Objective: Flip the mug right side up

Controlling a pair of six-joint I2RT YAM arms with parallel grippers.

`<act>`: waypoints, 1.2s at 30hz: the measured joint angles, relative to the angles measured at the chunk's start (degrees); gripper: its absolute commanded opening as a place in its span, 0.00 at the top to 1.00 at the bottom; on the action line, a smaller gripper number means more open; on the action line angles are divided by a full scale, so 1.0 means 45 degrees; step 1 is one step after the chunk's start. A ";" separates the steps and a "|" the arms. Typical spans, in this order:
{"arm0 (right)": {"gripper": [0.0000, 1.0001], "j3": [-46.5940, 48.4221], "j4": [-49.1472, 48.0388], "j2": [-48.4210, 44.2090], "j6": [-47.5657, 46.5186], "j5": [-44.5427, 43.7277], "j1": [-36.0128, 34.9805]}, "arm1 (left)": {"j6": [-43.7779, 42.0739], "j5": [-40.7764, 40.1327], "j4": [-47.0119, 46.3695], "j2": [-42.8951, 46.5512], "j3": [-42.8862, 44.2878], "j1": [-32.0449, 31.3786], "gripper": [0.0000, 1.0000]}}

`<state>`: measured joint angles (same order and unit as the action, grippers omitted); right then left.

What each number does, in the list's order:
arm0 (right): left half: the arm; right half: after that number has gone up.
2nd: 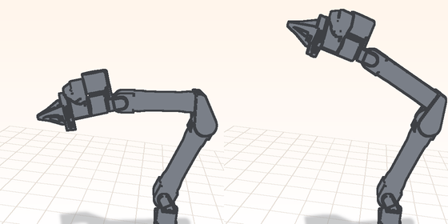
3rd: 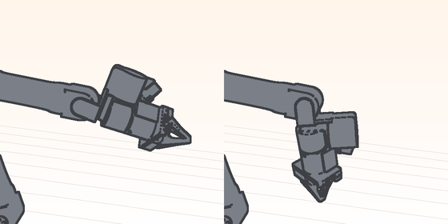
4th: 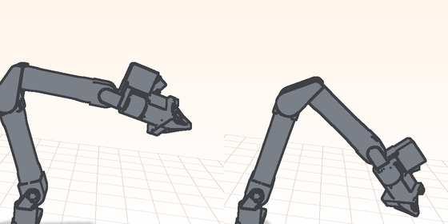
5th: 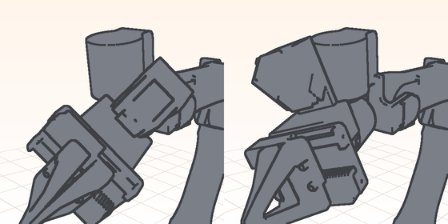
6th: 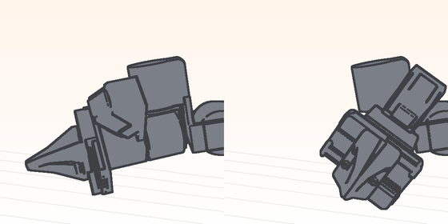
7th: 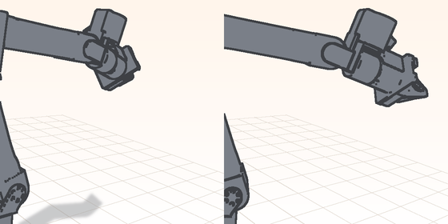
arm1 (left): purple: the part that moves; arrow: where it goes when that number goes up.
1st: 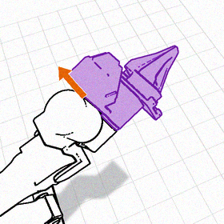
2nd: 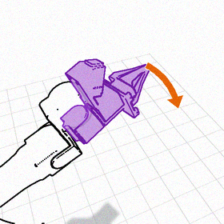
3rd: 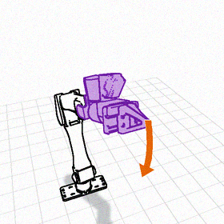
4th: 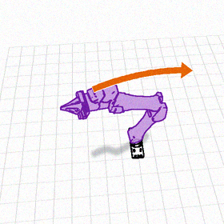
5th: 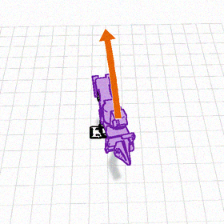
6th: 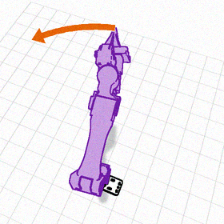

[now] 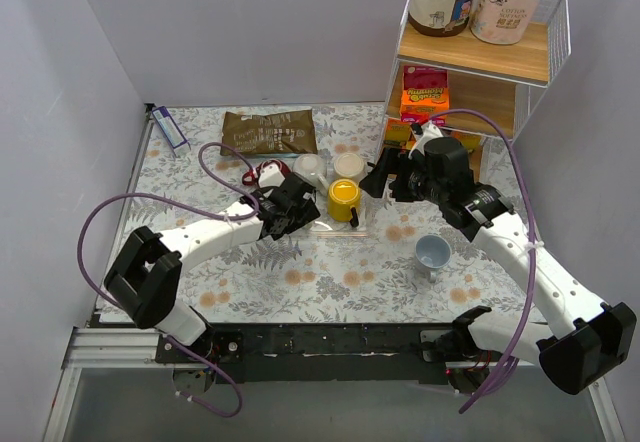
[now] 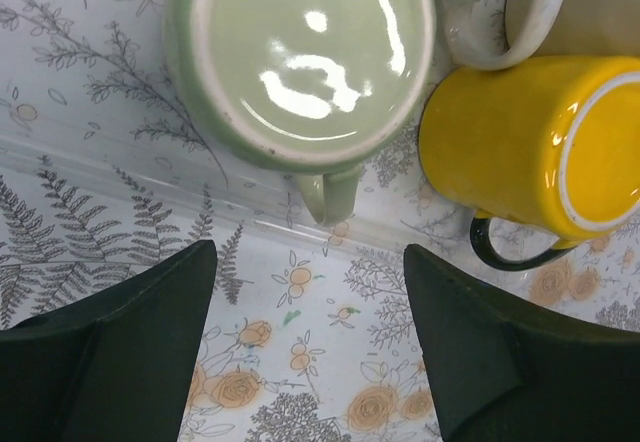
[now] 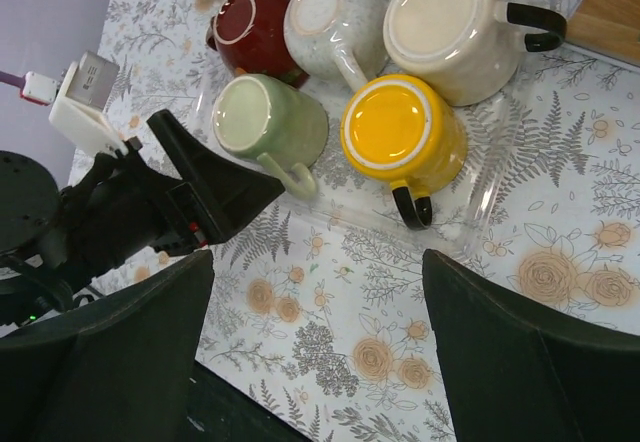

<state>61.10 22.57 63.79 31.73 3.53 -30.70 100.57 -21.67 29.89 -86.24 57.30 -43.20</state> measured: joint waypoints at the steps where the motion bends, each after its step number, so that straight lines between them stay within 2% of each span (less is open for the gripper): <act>1: 0.09 -0.0010 -0.0058 0.0000 0.0010 0.0126 0.0029 | 0.0087 -0.0199 0.0034 -0.0155 0.0136 -0.0068 0.32; 2: 0.10 -0.0010 -0.0097 -0.0005 0.0010 0.0257 0.0053 | 0.0175 -0.0384 0.0034 -0.0316 0.0287 -0.0117 0.35; 9: 0.11 -0.0107 -0.0112 -0.0262 0.0005 0.0690 0.0155 | 0.0627 -0.1282 0.0034 -0.1219 0.0894 -0.0248 0.44; 14: 0.11 -0.0539 0.0049 -0.1020 0.0000 0.0733 0.0243 | 0.0763 -0.1511 0.0024 -0.1953 0.1258 -0.0262 0.55; 19: 0.11 -0.0627 0.0165 -0.1375 -0.0015 0.0733 0.0374 | 0.0763 -0.1787 0.0180 -0.2273 0.1501 -0.0287 0.58; 23: 0.11 -0.0631 0.0262 -0.1477 -0.0044 0.0729 0.0471 | 0.0767 -0.2006 0.0359 -0.2351 0.1719 -0.0306 0.69; 29: 0.11 -0.0631 0.0291 -0.1515 -0.0068 0.0729 0.0593 | 0.0767 -0.2084 0.0350 -0.2652 0.1739 -0.0345 0.71; 30: 0.11 -0.0631 0.0291 -0.1520 -0.0073 0.0729 0.0617 | 0.0767 -0.2079 0.0355 -0.2735 0.1739 -0.0345 0.73; 31: 0.11 -0.0631 0.0291 -0.1520 -0.0087 0.0733 0.0641 | 0.0777 -0.2084 0.0355 -0.2817 0.1739 -0.0345 0.80; 33: 0.11 -0.0631 0.0296 -0.1525 -0.0097 0.0729 0.0661 | 0.0845 -0.2074 0.0345 -0.2924 0.1739 -0.0345 0.88; 34: 0.11 -0.0631 0.0306 -0.1525 -0.0097 0.0729 0.0670 | 0.0850 -0.2089 0.0355 -0.2939 0.1739 -0.0345 0.98; 36: 0.11 -0.0631 0.0330 -0.1530 -0.0097 0.0729 0.0695 | 0.0860 -0.2084 0.0350 -0.2948 0.1739 -0.0345 1.00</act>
<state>58.26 24.05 56.90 31.29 6.81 -27.57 104.44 -31.05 31.46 -99.50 65.12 -44.75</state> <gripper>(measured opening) 0.893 0.112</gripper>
